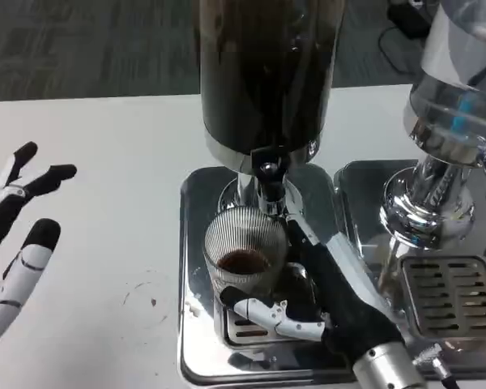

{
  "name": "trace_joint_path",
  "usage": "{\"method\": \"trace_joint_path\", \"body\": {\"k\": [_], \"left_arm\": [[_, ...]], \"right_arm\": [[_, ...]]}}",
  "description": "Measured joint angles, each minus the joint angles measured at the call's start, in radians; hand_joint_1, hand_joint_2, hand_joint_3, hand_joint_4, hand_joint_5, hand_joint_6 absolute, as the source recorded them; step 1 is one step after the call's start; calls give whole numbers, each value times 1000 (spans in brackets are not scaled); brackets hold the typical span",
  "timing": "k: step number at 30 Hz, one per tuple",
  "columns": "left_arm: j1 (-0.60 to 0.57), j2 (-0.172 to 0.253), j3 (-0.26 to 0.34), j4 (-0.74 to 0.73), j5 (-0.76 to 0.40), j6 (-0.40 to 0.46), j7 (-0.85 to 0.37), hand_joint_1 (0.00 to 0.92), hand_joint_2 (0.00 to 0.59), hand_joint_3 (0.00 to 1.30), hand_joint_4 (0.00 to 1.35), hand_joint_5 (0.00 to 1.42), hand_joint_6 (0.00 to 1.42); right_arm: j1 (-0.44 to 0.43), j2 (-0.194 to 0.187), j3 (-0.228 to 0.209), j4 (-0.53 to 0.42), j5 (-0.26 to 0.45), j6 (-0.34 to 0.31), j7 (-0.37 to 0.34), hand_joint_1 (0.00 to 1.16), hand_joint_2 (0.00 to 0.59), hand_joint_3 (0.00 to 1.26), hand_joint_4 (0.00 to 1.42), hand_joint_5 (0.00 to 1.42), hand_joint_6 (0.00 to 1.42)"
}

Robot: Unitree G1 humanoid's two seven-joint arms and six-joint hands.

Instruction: Grasp the cup under the faucet to collect the drink, then remove the cup.

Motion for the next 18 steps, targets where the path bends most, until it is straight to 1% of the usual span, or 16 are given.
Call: {"method": "trace_joint_path", "body": {"k": [2, 5, 9, 12, 13, 18], "left_arm": [[3, 0, 0, 0, 0, 2, 0, 0, 247, 292, 0, 196, 42], [7, 0, 0, -2, -1, 6, 0, 0, 247, 297, 0, 196, 42], [12, 0, 0, -3, -2, 8, 0, 0, 247, 304, 0, 197, 42], [16, 0, 1, -6, -3, 9, 0, 0, 247, 308, 0, 199, 42], [20, 0, 2, -7, -3, 9, 0, 0, 247, 309, 0, 199, 42], [37, 0, 11, -19, -3, 13, 0, 0, 247, 323, 6, 210, 42]], "right_arm": [[1, 6, -1, 4, 1, -1, -7, 700, 144, 0, 37, 136, 294], [1, 18, -2, 20, 15, -25, -15, 710, 136, 0, 73, 177, 333], [1, 24, -2, 29, 16, -29, -28, 725, 135, 0, 113, 240, 379], [1, 26, -2, 37, 16, -35, -33, 745, 136, 3, 130, 262, 423], [1, 26, -2, 41, 16, -37, -34, 753, 128, 5, 130, 272, 432], [-1, 31, -4, 62, 18, -43, -39, 768, 131, 19, 144, 290, 460]]}}
